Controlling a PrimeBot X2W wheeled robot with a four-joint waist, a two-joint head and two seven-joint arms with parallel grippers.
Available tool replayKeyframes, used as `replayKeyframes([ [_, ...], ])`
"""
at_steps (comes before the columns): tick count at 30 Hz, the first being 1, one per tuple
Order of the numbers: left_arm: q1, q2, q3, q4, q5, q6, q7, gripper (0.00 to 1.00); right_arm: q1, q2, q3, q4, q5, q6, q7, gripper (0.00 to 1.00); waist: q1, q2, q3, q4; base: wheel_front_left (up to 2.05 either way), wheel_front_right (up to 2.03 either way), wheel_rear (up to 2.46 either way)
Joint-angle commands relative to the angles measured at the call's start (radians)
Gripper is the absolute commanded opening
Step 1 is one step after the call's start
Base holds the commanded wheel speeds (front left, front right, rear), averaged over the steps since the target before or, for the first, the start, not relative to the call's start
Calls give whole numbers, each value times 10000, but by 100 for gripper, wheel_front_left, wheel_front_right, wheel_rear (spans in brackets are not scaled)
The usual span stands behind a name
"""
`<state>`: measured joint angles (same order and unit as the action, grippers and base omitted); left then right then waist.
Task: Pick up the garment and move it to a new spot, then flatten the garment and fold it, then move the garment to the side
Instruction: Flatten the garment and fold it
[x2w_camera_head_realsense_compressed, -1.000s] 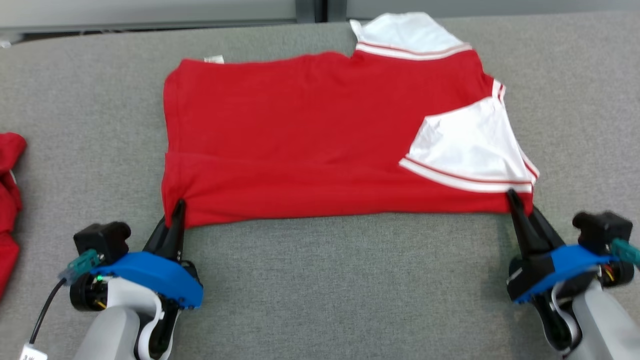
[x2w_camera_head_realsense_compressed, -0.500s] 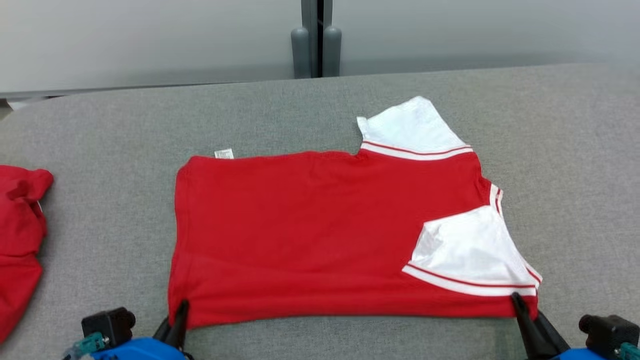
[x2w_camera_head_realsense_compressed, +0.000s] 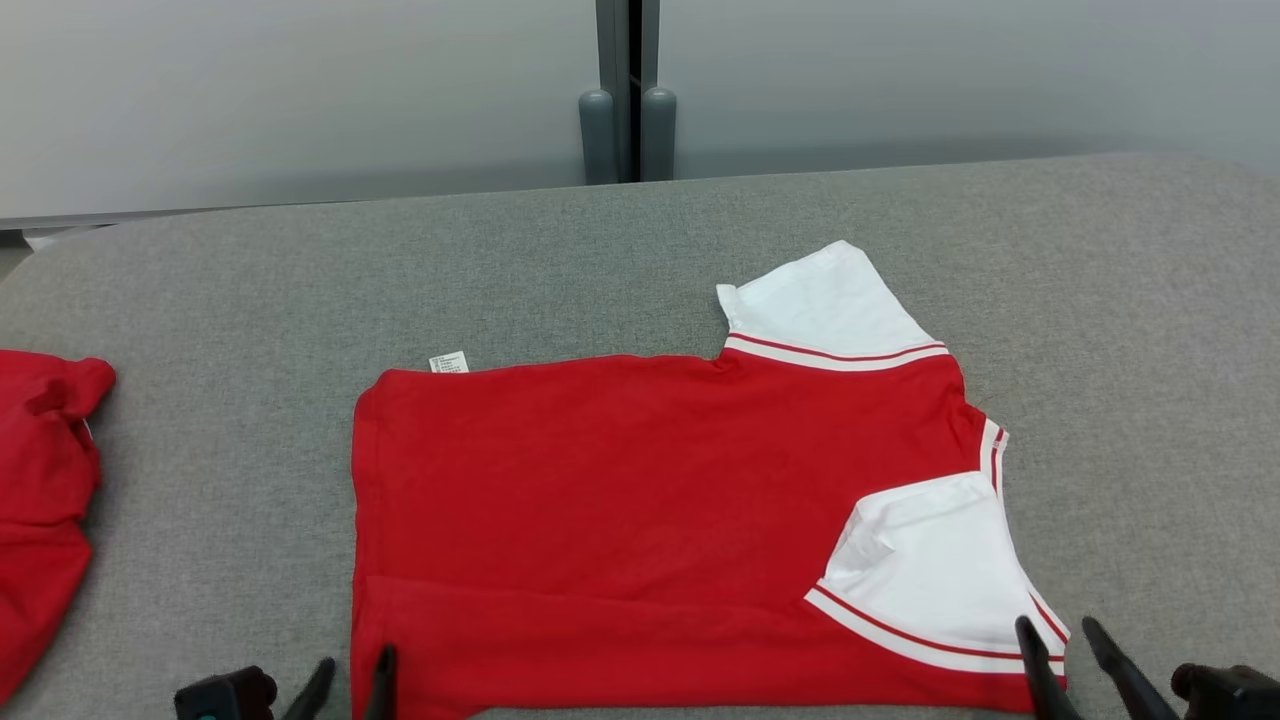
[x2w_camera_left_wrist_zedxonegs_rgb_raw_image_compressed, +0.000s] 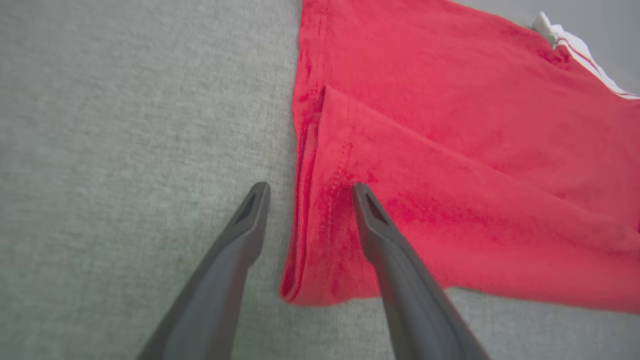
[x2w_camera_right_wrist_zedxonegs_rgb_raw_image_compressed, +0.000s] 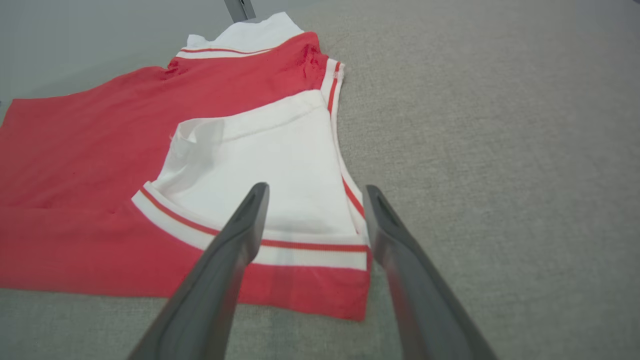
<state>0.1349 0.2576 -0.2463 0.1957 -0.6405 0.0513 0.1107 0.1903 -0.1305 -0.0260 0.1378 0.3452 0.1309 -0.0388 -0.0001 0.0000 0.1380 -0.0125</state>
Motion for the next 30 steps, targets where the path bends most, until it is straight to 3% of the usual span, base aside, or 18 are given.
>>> replayKeyframes([
  [1, -283, -30, 142, -135, 176, 82, -532, 100, -263, -109, -107, -211, -170, -2, -233, 100, 1, 0, 35, -18, 0, 0, 0],
  [5, -569, 3, 298, -671, 918, 467, -1778, 100, -632, -41, -442, -1127, -557, -1, -652, 100, 1, 0, 61, -49, 0, 0, 0],
  [12, -1193, 202, 465, -1818, 1748, 881, -2823, 100, -1437, 22, -546, -2524, -1010, -1, -507, 100, 1, 0, 94, -153, 0, 0, 0],
  [24, -1360, 344, 327, -2497, 2173, 1398, -2448, 100, -2096, -76, -327, -2909, -1089, -1, 6, 100, 1, 0, 222, -161, 0, 0, 0],
  [30, -2103, 519, 295, -2412, 1986, 1150, -1981, 100, -2311, -122, -397, -2961, -1011, -1, 52, 100, 1, 0, 631, -84, 0, 0, 0],
])
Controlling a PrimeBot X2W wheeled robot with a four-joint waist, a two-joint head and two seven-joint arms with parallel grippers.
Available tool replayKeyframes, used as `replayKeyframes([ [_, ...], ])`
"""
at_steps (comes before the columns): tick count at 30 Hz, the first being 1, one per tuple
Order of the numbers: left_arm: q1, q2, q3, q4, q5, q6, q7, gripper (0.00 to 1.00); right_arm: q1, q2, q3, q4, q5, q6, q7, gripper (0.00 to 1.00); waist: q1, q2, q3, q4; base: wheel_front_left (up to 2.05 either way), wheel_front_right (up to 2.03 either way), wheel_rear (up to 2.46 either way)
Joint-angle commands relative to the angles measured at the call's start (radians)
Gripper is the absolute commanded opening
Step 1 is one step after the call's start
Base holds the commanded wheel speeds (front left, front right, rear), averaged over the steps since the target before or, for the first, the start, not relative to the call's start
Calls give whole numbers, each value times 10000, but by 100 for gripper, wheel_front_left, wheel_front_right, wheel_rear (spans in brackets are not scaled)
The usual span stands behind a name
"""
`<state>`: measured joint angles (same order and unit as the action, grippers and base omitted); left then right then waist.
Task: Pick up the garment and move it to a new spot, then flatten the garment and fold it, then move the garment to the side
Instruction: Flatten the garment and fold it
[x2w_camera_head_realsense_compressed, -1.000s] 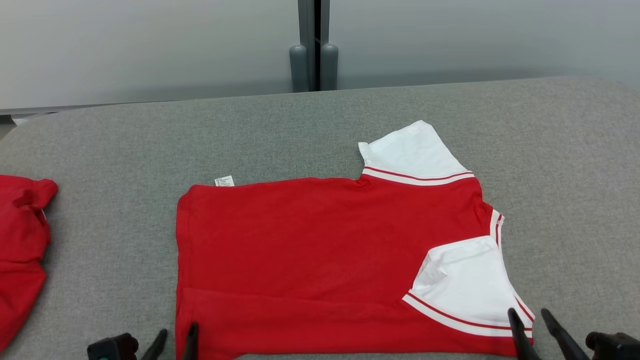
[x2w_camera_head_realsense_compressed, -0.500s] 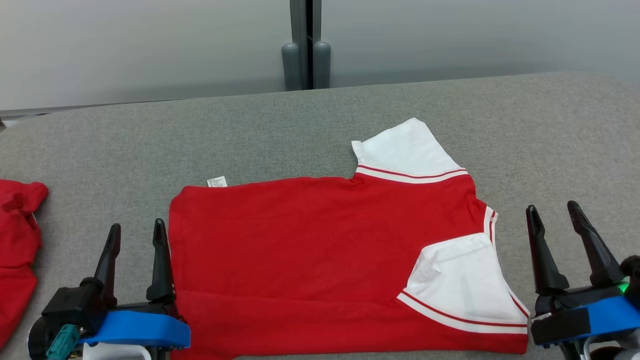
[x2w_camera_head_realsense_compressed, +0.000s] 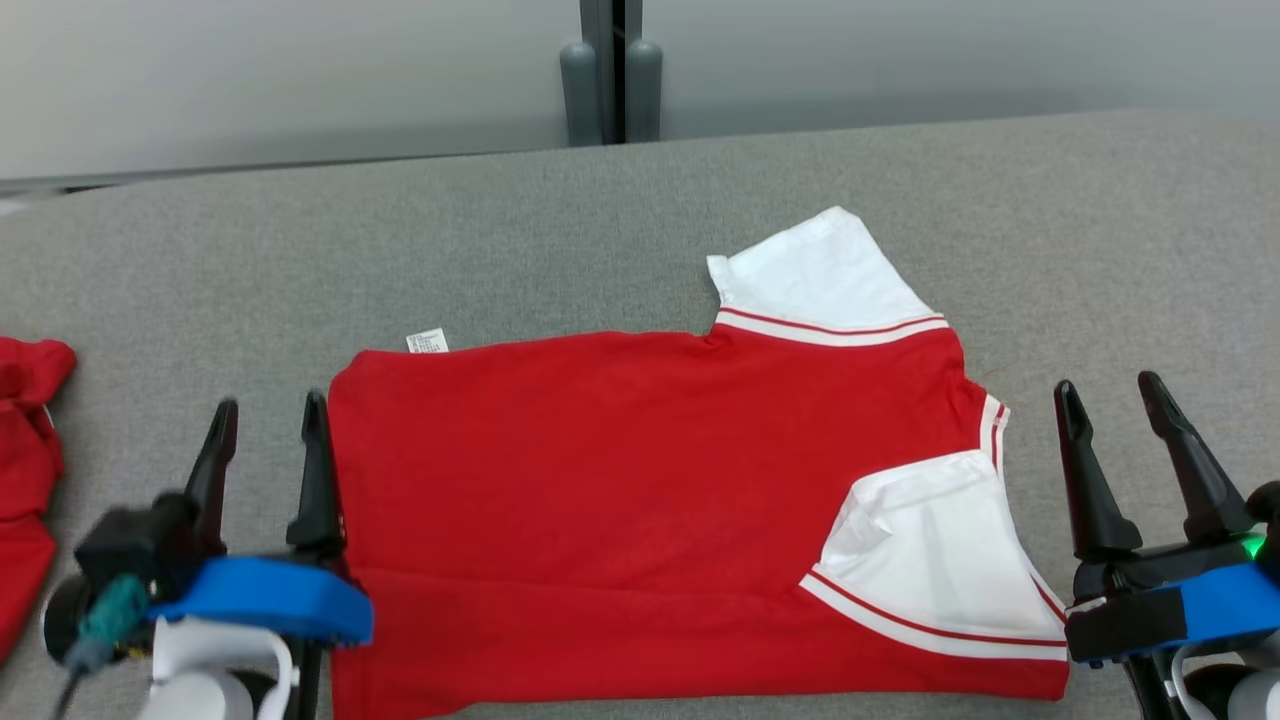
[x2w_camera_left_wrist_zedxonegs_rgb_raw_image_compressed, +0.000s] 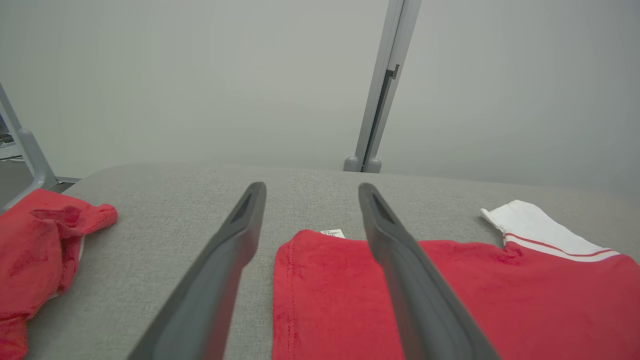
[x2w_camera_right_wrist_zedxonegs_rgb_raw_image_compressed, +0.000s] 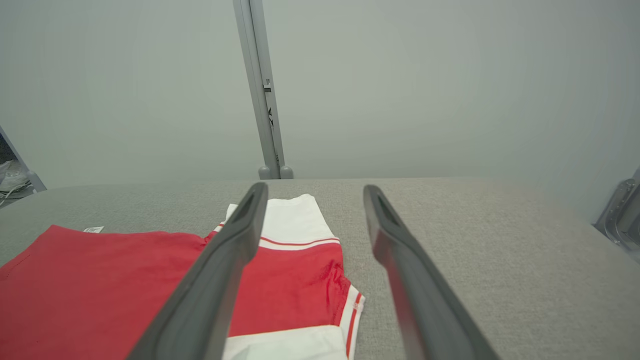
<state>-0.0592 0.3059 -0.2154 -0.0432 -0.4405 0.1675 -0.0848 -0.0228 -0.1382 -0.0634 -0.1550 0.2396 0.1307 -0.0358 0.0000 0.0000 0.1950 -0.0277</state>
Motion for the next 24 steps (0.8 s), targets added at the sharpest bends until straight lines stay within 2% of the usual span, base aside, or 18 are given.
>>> replayKeyframes([
  [1, -382, 96, -41, 104, -97, -109, 182, 100, -230, -57, -13, -37, 71, 1, 40, 100, 0, 0, 157, 78, 0, 0, 0],
  [5, -1692, 343, -49, 920, -533, -716, 970, 100, -434, -72, 33, -91, 100, 1, 57, 100, 0, 0, 640, 69, 0, 0, 0],
  [13, -3712, 463, -71, 3900, -1520, -1790, 2257, 100, -897, -5, 312, 215, 288, 1, -99, 100, 0, 0, 1379, -282, 0, 0, 0],
  [21, -4885, 305, -322, 6507, -2074, -2522, 2990, 100, -1135, -49, 248, 898, 516, 1, -206, 100, 0, 0, 1678, -444, 0, 0, 0],
  [22, -4944, 260, -405, 6745, -2122, -2596, 3085, 93, -1186, -99, 225, 991, 547, 1, -221, 100, 0, 0, 1683, -446, 0, 0, 0],
  [23, -5001, 212, -478, 6960, -2202, -2677, 3174, 75, -1234, -128, 206, 1126, 573, 1, -229, 100, 0, 0, 1685, -447, 0, 0, 0],
  [24, -5073, 186, -526, 7126, -2220, -2737, 3177, 49, -1301, -170, 197, 1246, 603, 1, -245, 100, 0, 0, 1683, -447, 0, 0, 0],
])
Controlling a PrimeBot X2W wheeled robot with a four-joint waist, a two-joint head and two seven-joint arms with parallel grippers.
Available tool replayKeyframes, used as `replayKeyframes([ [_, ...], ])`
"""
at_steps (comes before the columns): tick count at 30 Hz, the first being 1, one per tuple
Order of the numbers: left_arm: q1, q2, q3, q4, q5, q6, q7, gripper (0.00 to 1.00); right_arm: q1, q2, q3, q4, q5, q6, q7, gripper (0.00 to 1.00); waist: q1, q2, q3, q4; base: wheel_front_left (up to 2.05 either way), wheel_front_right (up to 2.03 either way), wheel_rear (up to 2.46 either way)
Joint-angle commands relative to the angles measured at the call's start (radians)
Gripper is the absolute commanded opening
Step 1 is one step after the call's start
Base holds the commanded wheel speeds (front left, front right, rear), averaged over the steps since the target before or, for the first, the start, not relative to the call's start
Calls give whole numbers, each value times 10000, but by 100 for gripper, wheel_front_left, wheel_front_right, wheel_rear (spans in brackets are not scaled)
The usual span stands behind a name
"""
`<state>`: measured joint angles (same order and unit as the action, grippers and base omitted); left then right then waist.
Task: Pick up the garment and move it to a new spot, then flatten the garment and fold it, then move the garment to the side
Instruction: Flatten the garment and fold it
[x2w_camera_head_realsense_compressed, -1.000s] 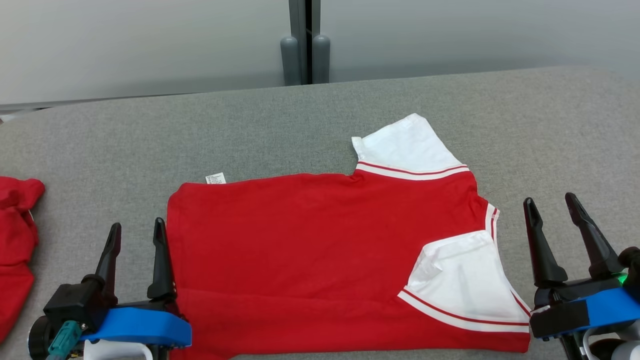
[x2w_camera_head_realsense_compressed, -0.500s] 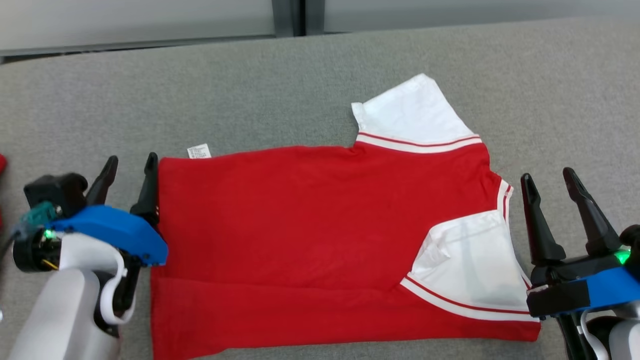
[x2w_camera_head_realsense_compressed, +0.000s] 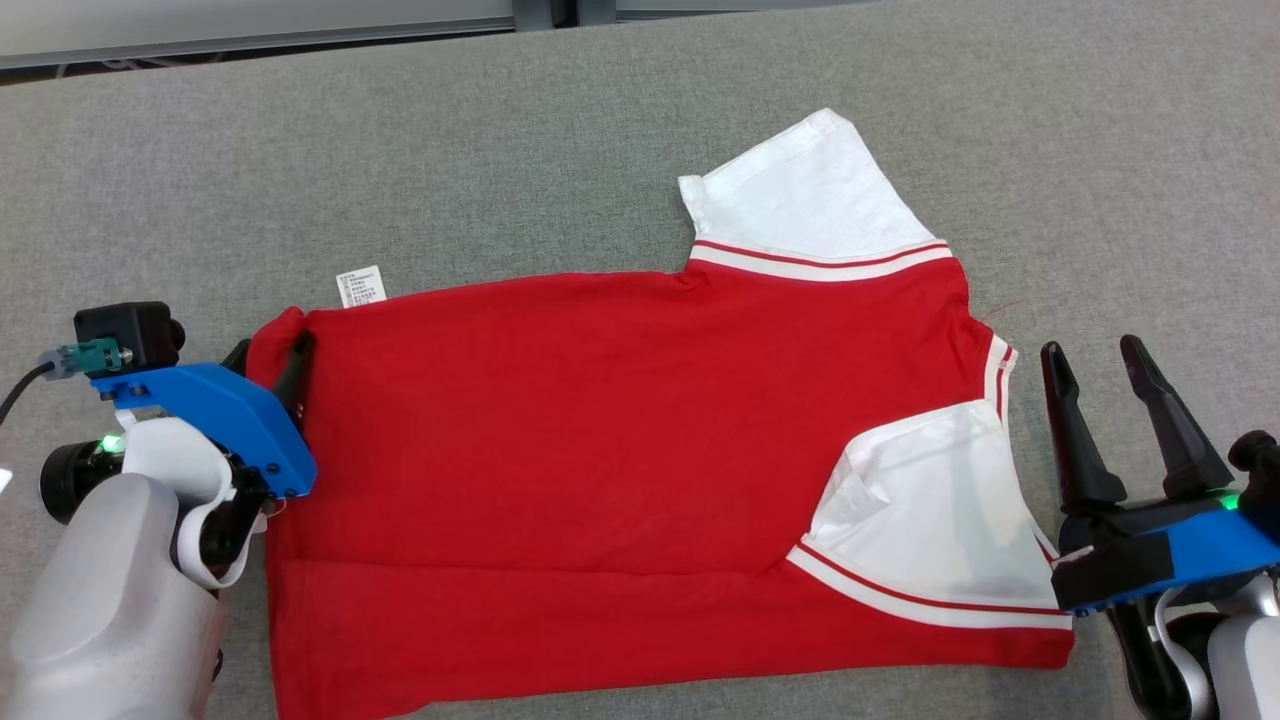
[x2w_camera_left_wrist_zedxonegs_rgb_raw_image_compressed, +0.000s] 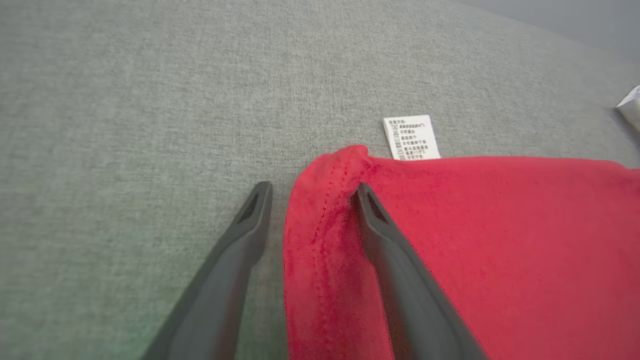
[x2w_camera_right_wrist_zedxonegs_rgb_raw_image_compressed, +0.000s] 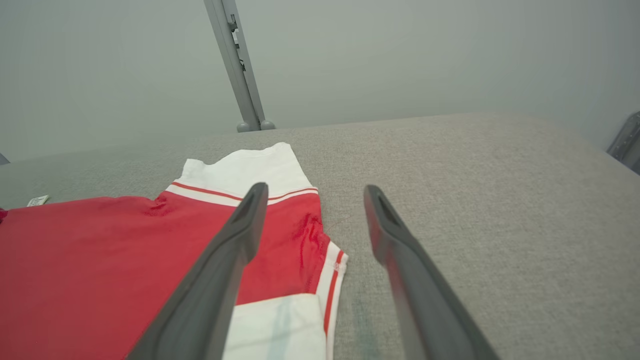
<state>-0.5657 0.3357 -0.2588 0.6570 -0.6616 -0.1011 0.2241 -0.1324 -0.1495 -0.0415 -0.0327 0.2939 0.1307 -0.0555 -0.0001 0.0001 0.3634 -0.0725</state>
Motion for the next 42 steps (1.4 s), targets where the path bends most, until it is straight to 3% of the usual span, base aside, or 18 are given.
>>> replayKeyframes([
  [1, -87, -132, -142, 236, -33, -91, 1, 25, -293, -113, -29, 150, 109, 1, -71, 100, 1, -1, -7, 6, 0, 0, 0],
  [2, -150, -147, -176, 358, -59, -130, -78, 0, -409, -176, -25, 310, 138, 1, -76, 100, 1, -1, -13, 12, 0, 0, 0],
  [7, -408, -211, -325, 699, 6, -226, -702, 0, -1496, -623, 151, 1552, 273, 1, -93, 100, 1, -1, -69, 74, 0, 0, 0],
  [14, -1037, -645, -746, 648, 153, -260, -1214, 0, -3738, -1178, 840, 3955, 838, 1, 23, 100, 1, -1, 472, 770, 0, 0, 0],
  [24, -1962, -1173, -1443, 500, 366, -303, -1648, 0, -7433, -1620, 2217, 7519, 1273, 1, 473, 100, 1, -1, 1573, 1718, 0, 0, 0],
  [33, -2176, -1274, -1863, 648, 237, -267, -1851, 0, -9137, -1734, 2936, 9635, 1373, 1, 952, 100, 1, -1, 1800, 1941, 0, 0, 0],
  [34, -2181, -1264, -1905, 663, 202, -268, -1870, 0, -9250, -1728, 3052, 9796, 1420, 1, 1060, 82, 1, -1, 1803, 1934, 0, 0, 0],
  [36, -2194, -1245, -1963, 659, 113, -270, -1910, 0, -9438, -1730, 3262, 10039, 1601, 1, 1228, 0, 1, -1, 1792, 1907, 0, 0, 0],
  [42, -2056, -957, -1876, 495, 48, -274, -2532, 0, -9379, -1899, 3806, 9781, 2060, 1, 317, 0, 1, -1, 1517, 1659, 0, 0, 0],
])
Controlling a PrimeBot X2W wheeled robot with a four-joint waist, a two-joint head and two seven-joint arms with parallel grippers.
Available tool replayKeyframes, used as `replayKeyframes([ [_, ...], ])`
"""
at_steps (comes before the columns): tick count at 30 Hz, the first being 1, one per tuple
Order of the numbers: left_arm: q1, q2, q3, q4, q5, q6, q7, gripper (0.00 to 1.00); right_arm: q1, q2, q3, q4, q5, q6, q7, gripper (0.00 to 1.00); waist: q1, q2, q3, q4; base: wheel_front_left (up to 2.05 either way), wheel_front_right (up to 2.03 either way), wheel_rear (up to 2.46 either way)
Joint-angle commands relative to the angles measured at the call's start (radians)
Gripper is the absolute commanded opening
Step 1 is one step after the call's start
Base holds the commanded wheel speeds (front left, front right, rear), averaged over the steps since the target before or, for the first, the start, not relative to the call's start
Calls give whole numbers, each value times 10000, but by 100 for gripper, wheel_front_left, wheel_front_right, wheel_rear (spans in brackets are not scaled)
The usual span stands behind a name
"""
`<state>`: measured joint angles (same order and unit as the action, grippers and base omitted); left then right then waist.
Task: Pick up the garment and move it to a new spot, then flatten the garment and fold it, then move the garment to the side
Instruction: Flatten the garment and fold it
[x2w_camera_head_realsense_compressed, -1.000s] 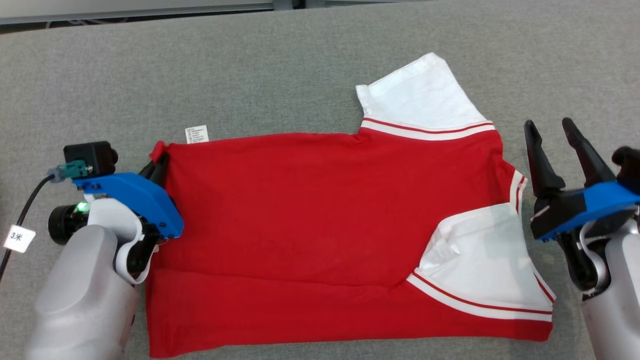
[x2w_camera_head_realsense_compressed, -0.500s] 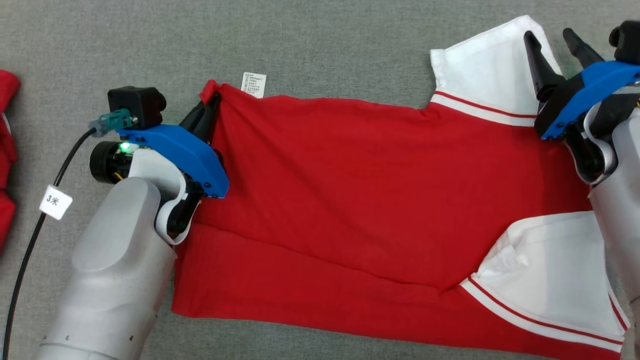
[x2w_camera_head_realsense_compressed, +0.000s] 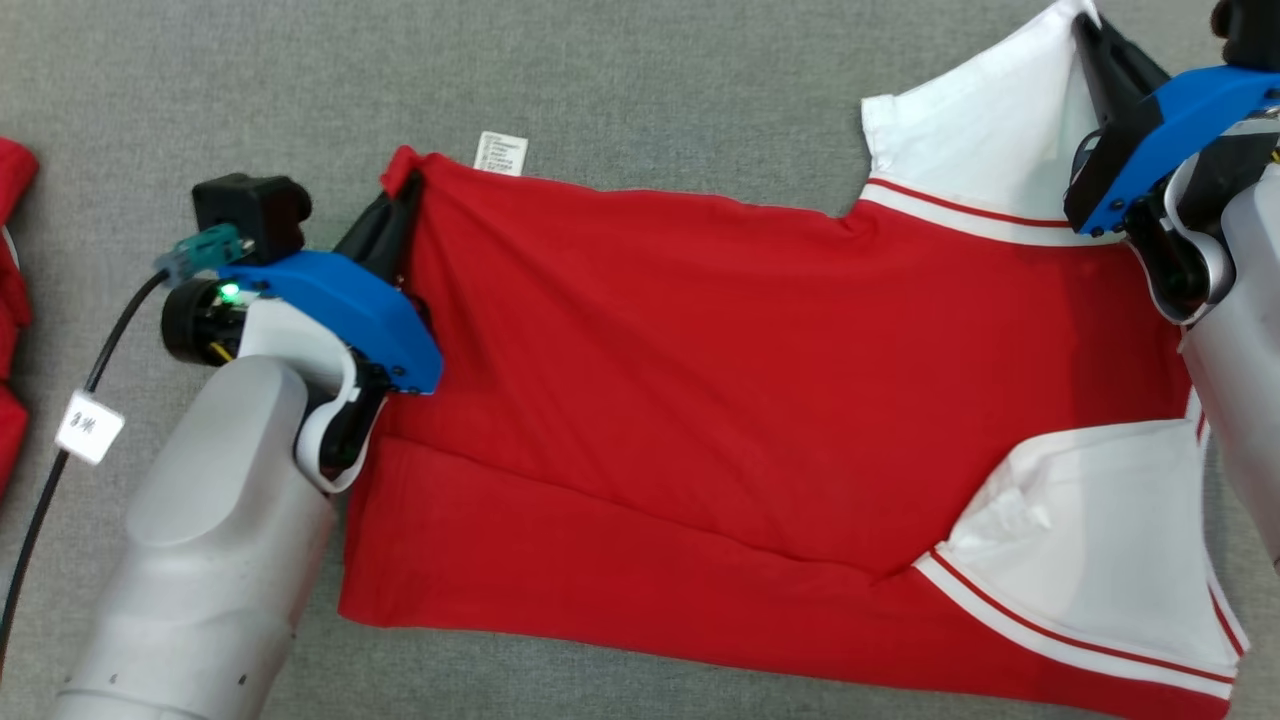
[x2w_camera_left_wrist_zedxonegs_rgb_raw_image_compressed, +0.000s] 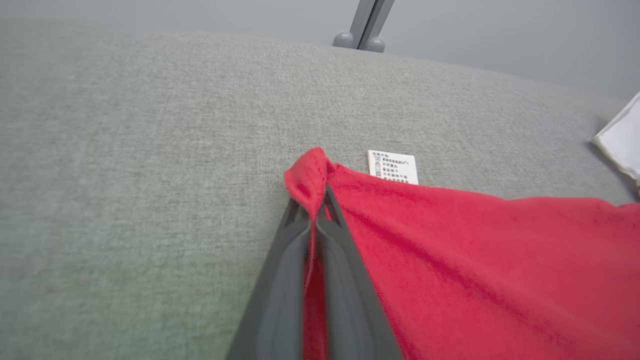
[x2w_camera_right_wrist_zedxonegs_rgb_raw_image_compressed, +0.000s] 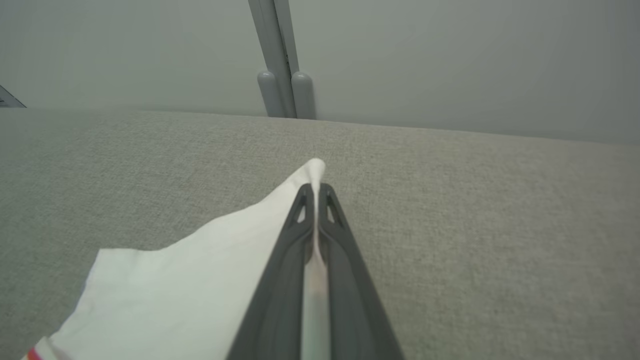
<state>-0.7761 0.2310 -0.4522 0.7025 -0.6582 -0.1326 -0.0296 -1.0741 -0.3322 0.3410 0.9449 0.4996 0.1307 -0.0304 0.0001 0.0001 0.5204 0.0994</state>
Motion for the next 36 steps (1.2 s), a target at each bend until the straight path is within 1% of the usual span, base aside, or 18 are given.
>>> replayKeyframes([
  [1, 71, 142, 85, -35, 13, 39, -115, 0, 161, -117, 22, -82, 136, 1, -157, 0, -1, -1, -123, -102, 0, 0, 0],
  [5, 358, 448, 197, -440, 81, 165, -458, 0, 686, -379, 371, -631, 374, 1, -1072, 0, -1, -1, -543, -330, 0, 0, 0],
  [9, 817, 744, 251, -1167, 138, 387, -575, 0, 1388, -641, 418, -1381, 718, 1, -1748, 0, -1, -1, -937, -523, 0, 0, 0],
  [15, 1916, 1220, 348, -2542, 69, 846, -371, 0, 2808, -921, 386, -2988, 924, 1, -2093, 0, -1, -1, -1373, -893, 0, 0, 0],
  [20, 3077, 1502, 375, -3526, -22, 1242, -293, 0, 4457, -997, 264, -4270, 1034, -1, -2147, 0, -1, -1, -1702, -1049, 0, 0, 0],
  [26, 4362, 1610, 534, -4197, -334, 1618, -373, 0, 6494, -826, -64, -5504, 1067, 1, -2067, 0, -1, -1, -2020, -1118, 0, 0, 0],
  [30, 4913, 1711, 579, -4470, -345, 1789, -498, 0, 7748, -628, -588, -6170, 1012, 1, -2021, 0, -1, -1, -2169, -1097, 0, 0, 0],
  [36, 5470, 1928, 594, -4887, -145, 2061, -740, 0, 9491, -116, -1456, -7230, 766, 1, -1788, 0, -1, -1, -2410, -1130, 0, 0, 0],
])
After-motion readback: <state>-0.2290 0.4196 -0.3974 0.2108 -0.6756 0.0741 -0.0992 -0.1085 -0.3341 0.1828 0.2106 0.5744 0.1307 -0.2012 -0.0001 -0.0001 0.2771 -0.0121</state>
